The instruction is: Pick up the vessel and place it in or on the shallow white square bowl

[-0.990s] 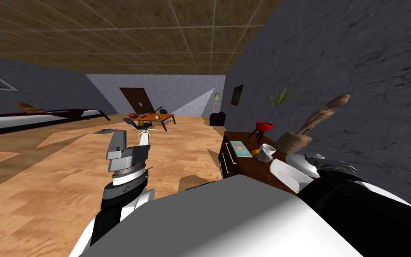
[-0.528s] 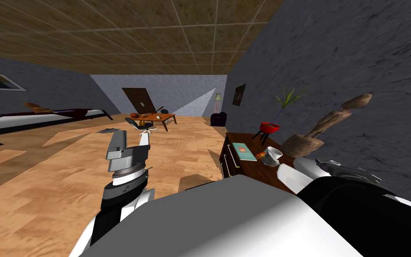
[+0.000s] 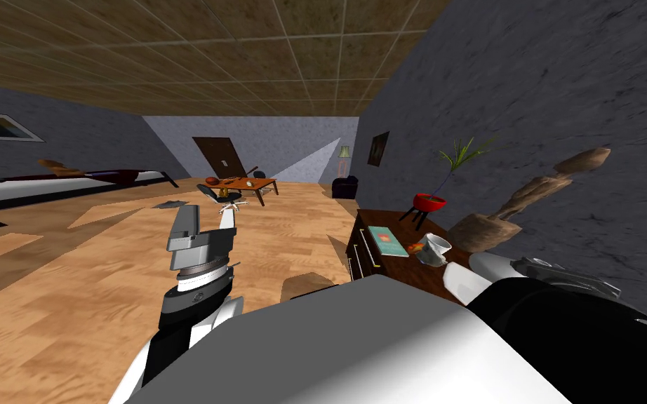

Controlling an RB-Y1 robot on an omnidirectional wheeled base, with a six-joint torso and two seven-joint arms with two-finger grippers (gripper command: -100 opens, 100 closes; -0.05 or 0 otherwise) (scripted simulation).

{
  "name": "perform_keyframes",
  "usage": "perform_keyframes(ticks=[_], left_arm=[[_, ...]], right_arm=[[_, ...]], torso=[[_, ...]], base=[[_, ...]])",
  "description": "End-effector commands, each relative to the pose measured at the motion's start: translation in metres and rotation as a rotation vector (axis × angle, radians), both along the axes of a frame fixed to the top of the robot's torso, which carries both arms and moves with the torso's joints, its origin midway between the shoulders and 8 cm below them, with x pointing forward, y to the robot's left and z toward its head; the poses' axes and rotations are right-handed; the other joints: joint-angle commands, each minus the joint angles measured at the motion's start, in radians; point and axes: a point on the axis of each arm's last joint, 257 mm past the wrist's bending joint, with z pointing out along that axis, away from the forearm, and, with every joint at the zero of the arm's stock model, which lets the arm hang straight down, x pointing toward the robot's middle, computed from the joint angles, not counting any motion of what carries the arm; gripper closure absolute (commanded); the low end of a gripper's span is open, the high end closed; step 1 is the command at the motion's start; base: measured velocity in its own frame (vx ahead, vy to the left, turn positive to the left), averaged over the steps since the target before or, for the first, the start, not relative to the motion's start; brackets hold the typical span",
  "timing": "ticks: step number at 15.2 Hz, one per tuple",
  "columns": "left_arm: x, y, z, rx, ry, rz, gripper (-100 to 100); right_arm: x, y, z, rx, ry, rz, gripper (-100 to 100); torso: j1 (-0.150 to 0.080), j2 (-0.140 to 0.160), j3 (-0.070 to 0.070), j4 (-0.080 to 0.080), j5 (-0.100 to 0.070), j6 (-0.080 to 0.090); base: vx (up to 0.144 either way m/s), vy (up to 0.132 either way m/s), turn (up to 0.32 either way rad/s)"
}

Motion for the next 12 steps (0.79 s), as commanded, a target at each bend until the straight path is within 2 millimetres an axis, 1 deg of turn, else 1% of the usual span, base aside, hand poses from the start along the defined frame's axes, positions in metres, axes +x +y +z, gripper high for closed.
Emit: perform_keyframes(ticks=[1, 2, 3, 4, 5, 7, 8, 9, 10, 11, 12], left_arm=[[0.0, 0.0, 0.0, 0.0, 0.0, 0.0, 0], [0.0, 0.0, 0.0, 0.0, 0.0, 0.0, 0], [0.0, 0.0, 0.0, 0.0, 0.0, 0.0, 0], [0.0, 0.0, 0.0, 0.0, 0.0, 0.0, 0], [0.0, 0.0, 0.0, 0.0, 0.0, 0.0, 0], [0.0, 0.0, 0.0, 0.0, 0.0, 0.0, 0], [0.0, 0.0, 0.0, 0.0, 0.0, 0.0, 0], [0.0, 0.0, 0.0, 0.0, 0.0, 0.0, 0], [0.0, 0.0, 0.0, 0.0, 0.0, 0.0, 0], [0.0, 0.0, 0.0, 0.0, 0.0, 0.0, 0], [0.0, 0.0, 0.0, 0.0, 0.0, 0.0, 0]], right_arm=[[0.0, 0.0, 0.0, 0.0, 0.0, 0.0, 100], [0.009, 0.001, 0.0, -0.001, 0.004, 0.002, 100], [0.022, 0.005, 0.0, -0.002, 0.006, 0.014, 100], [0.021, 0.004, 0.0, -0.003, 0.007, 0.006, 100], [0.036, 0.008, 0.0, -0.003, 0.008, 0.023, 100], [0.033, 0.006, 0.0, -0.004, 0.009, 0.011, 100], [0.045, 0.01, 0.0, -0.004, 0.011, 0.017, 100], [0.045, 0.01, 0.0, -0.004, 0.011, 0.015, 100], [0.058, 0.014, -0.001, -0.004, 0.011, 0.025, 100], [0.057, 0.013, -0.001, -0.004, 0.012, 0.02, 100], [0.071, 0.018, -0.002, -0.004, 0.012, 0.032, 100]], torso=[[0.0, 0.0, 0.0, 0.0, 0.0, 0.0], [0.0, 0.0, 0.0, 0.0, 0.0, 0.0], [0.0, 0.001, 0.0, 0.0, 0.0, 0.0], [0.0, 0.003, 0.001, 0.0, -0.001, -0.001], [0.0, 0.004, 0.002, 0.001, -0.001, 0.0], [-0.001, 0.006, 0.003, 0.001, -0.001, 0.0], [-0.001, 0.005, 0.003, 0.001, -0.001, 0.001], [-0.001, 0.005, 0.003, 0.001, -0.001, 0.001], [-0.001, 0.005, 0.003, 0.001, -0.001, 0.002], [0.0, 0.005, 0.003, 0.001, -0.002, 0.001], [-0.001, 0.005, 0.003, 0.001, -0.002, 0.001]], base=[[0.0, 0.0, 0.0], [-0.023, -0.003, -0.032], [-0.075, -0.001, -0.063], [-0.086, 0.0, -0.035], [-0.091, -0.013, -0.038], [-0.072, -0.008, -0.015], [-0.05, -0.003, -0.031], [-0.047, -0.004, -0.031], [-0.052, -0.009, -0.052], [-0.054, -0.012, -0.035], [-0.075, -0.01, -0.04]])
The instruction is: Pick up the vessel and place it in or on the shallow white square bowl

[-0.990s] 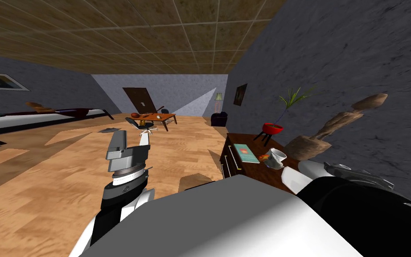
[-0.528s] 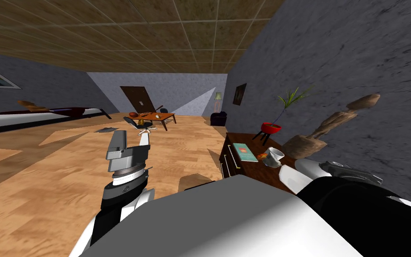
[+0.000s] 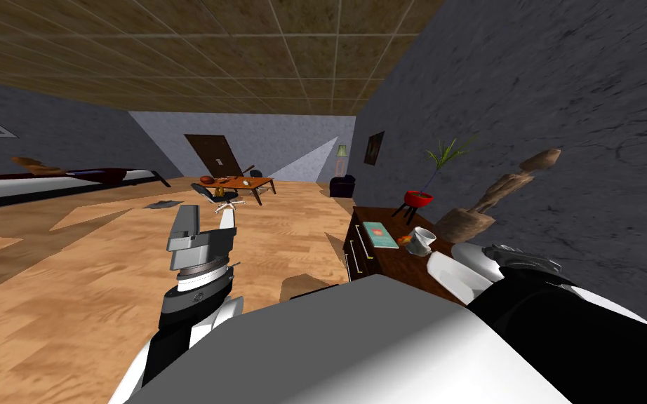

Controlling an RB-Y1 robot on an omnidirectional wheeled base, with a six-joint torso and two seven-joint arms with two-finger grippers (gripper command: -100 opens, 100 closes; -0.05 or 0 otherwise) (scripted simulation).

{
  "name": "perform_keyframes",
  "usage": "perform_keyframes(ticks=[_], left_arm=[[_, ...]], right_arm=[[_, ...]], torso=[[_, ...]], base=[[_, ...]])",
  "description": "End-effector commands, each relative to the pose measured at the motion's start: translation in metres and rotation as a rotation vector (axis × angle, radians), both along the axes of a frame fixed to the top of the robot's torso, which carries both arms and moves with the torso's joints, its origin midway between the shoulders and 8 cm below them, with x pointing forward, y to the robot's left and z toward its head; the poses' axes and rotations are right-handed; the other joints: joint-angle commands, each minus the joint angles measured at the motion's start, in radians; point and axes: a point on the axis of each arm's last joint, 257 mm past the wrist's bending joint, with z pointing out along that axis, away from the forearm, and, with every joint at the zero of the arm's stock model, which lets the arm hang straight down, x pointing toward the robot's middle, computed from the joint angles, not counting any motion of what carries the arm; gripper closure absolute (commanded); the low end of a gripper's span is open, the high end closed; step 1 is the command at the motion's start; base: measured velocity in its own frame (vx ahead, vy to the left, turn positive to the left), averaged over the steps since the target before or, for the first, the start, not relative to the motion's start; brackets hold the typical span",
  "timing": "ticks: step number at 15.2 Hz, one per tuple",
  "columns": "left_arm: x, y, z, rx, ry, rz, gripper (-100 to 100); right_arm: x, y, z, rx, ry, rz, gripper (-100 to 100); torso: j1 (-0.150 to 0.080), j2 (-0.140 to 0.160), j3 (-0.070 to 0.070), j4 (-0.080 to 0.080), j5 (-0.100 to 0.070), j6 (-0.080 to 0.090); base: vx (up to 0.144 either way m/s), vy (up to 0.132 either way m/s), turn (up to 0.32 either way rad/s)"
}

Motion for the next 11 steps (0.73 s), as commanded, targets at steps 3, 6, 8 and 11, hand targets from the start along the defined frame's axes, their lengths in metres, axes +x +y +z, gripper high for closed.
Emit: perform_keyframes(ticks=[3, 6, 8, 11], left_arm=[[0.0, 0.0, 0.0, 0.0, 0.0, 0.0, 0], [0.0, 0.0, 0.0, 0.0, 0.0, 0.0, 0], [0.0, 0.0, 0.0, 0.0, 0.0, 0.0, 0], [0.0, 0.0, 0.0, 0.0, 0.0, 0.0, 0]], right_arm=[[0.019, 0.008, -0.002, 0.003, 0.001, 0.002, 100], [0.045, 0.02, -0.005, 0.007, 0.0, 0.022, 100], [0.057, 0.026, -0.006, 0.01, -0.001, 0.029, 100], [0.059, 0.022, 0.012, -0.009, -0.007, 0.044, 100]], torso=[[0.0, 0.0, 0.0, 0.0, -0.001, 0.0], [0.0, 0.0, 0.0, 0.0, -0.003, 0.001], [0.0, 0.0, 0.0, -0.001, -0.005, 0.001], [0.0, 0.0, 0.0, -0.001, -0.007, 0.002]], base=[[-0.066, -0.007, -0.027], [-0.063, -0.01, -0.042], [-0.065, -0.008, -0.033], [-0.051, 0.01, -0.007]])
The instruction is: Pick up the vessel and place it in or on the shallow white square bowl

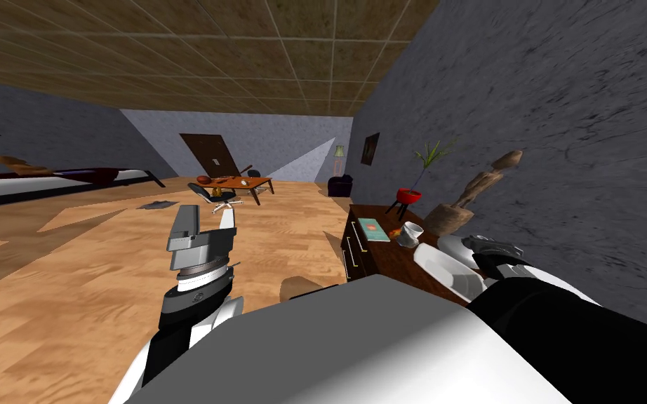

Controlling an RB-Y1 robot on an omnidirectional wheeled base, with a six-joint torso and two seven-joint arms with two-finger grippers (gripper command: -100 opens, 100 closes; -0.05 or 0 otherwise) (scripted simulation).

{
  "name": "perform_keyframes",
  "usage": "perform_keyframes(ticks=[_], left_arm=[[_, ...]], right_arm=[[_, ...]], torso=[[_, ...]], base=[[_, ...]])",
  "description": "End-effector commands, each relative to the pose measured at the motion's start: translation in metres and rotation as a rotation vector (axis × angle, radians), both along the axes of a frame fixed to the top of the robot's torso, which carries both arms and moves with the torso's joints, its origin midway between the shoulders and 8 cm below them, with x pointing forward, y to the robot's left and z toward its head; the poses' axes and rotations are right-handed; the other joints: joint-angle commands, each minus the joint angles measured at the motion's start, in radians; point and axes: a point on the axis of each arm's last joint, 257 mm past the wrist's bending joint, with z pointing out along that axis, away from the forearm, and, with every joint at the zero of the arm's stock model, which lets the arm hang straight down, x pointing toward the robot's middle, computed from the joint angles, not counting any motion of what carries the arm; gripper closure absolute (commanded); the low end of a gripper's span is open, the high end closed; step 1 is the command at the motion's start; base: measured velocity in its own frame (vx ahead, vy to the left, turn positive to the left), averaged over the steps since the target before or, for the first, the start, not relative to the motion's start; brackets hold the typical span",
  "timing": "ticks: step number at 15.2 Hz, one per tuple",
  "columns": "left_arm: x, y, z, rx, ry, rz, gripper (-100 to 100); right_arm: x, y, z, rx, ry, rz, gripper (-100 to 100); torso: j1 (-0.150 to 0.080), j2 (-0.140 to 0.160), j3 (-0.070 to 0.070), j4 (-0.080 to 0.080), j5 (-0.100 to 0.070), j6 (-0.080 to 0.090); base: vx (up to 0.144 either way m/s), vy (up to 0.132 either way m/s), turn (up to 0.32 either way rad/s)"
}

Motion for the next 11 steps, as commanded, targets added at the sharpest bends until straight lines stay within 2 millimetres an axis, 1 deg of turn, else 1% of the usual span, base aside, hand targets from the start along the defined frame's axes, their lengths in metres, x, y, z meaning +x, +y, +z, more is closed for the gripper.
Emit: perform_keyframes(ticks=[1, 2, 3, 4, 5, 6, 7, 11], left_arm=[[0.0, 0.0, 0.0, 0.0, 0.0, 0.0, 0], [0.0, 0.0, 0.0, 0.0, 0.0, 0.0, 0], [0.0, 0.0, 0.0, 0.0, 0.0, 0.0, 0], [0.0, 0.0, 0.0, 0.0, 0.0, 0.0, 0], [0.0, 0.0, 0.0, 0.0, 0.0, 0.0, 0], [0.0, 0.0, 0.0, 0.0, 0.0, 0.0, 0], [0.0, 0.0, 0.0, 0.0, 0.0, 0.0, 0], [0.0, 0.0, 0.0, 0.0, 0.0, 0.0, 0]], right_arm=[[0.008, -0.001, 0.019, -0.018, -0.008, 0.03, 100], [0.01, -0.002, 0.023, -0.022, -0.009, 0.037, 100], [0.015, -0.002, 0.034, -0.031, -0.012, 0.054, 100], [0.017, -0.002, 0.039, -0.036, -0.013, 0.063, 100], [0.023, -0.002, 0.05, -0.045, -0.016, 0.084, 100], [0.026, -0.002, 0.056, -0.05, -0.017, 0.094, 100], [0.033, -0.001, 0.068, -0.059, -0.019, 0.117, 100], [0.049, 0.002, 0.091, -0.075, -0.022, 0.166, 100]], torso=[[0.0, 0.0, 0.0, 0.0, 0.0, 0.0], [0.003, 0.001, 0.0, 0.0, 0.001, 0.0], [0.006, 0.002, 0.001, 0.0, 0.002, 0.0], [0.008, 0.003, 0.002, 0.001, 0.003, 0.0], [0.01, 0.004, 0.002, 0.001, 0.004, 0.0], [0.011, 0.004, 0.002, 0.001, 0.005, 0.0], [0.012, 0.004, 0.002, 0.001, 0.005, 0.0], [0.014, 0.005, 0.003, 0.001, 0.007, 0.0]], base=[[-0.072, 0.076, -0.003], [-0.092, 0.096, -0.002], [-0.103, 0.108, -0.002], [-0.096, 0.107, -0.002], [-0.092, 0.111, -0.006], [-0.083, 0.117, 0.0], [-0.104, 0.129, -0.006], [-0.109, 0.105, -0.002]])
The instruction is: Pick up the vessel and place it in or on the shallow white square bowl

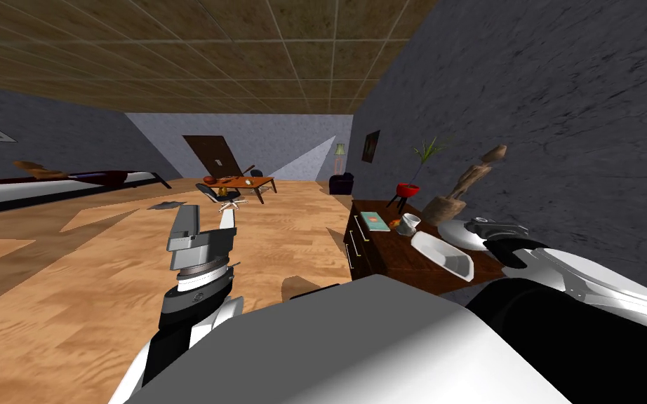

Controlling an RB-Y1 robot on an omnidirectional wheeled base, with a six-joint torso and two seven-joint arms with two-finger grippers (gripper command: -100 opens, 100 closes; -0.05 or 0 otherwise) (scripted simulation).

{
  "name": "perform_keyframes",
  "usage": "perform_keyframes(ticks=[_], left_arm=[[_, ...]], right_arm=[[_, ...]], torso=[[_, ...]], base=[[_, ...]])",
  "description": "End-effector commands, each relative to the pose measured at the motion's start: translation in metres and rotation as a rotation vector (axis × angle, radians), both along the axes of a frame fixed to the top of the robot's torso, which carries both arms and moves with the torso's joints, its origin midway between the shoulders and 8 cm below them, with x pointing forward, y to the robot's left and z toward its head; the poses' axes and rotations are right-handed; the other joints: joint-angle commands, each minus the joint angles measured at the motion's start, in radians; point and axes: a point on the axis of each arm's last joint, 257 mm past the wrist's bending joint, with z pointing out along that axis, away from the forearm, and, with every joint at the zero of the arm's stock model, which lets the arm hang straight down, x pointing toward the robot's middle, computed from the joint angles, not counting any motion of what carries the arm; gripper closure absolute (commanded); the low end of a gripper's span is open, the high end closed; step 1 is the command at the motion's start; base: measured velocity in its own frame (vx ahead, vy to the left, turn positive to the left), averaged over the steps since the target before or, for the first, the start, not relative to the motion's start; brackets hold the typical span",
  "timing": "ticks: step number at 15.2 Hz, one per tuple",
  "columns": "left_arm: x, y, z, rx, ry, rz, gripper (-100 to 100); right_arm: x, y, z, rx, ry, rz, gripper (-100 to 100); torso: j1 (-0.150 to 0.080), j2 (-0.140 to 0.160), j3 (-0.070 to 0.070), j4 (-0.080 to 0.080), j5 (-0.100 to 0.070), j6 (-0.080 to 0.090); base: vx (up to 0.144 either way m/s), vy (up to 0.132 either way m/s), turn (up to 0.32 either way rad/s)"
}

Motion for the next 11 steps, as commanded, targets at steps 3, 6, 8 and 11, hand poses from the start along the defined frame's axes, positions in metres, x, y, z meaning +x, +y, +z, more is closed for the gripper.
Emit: perform_keyframes(ticks=[3, 6, 8, 11], left_arm=[[0.0, 0.0, 0.0, 0.0, 0.0, 0.0, 0], [0.0, 0.0, 0.0, 0.0, 0.0, 0.0, 0], [0.0, 0.0, 0.0, 0.0, 0.0, 0.0, 0], [0.0, 0.0, 0.0, 0.0, 0.0, 0.0, 0]], right_arm=[[0.016, 0.004, 0.024, -0.015, -0.002, 0.054, 100], [0.033, 0.011, 0.043, -0.025, 0.0, 0.104, 100], [0.041, 0.015, 0.051, -0.029, 0.002, 0.127, 100], [0.052, 0.021, 0.061, -0.032, 0.006, 0.159, 100]], torso=[[-0.001, 0.0, 0.0, 0.0, 0.0, 0.0], [0.0, -0.002, -0.001, 0.0, 0.001, -0.001], [0.003, -0.001, 0.0, 0.0, 0.002, -0.001], [0.003, -0.002, -0.001, 0.0, 0.003, 0.0]], base=[[-0.09, 0.077, -0.002], [-0.074, 0.088, -0.002], [-0.108, 0.109, 0.001], [-0.069, 0.082, -0.001]])
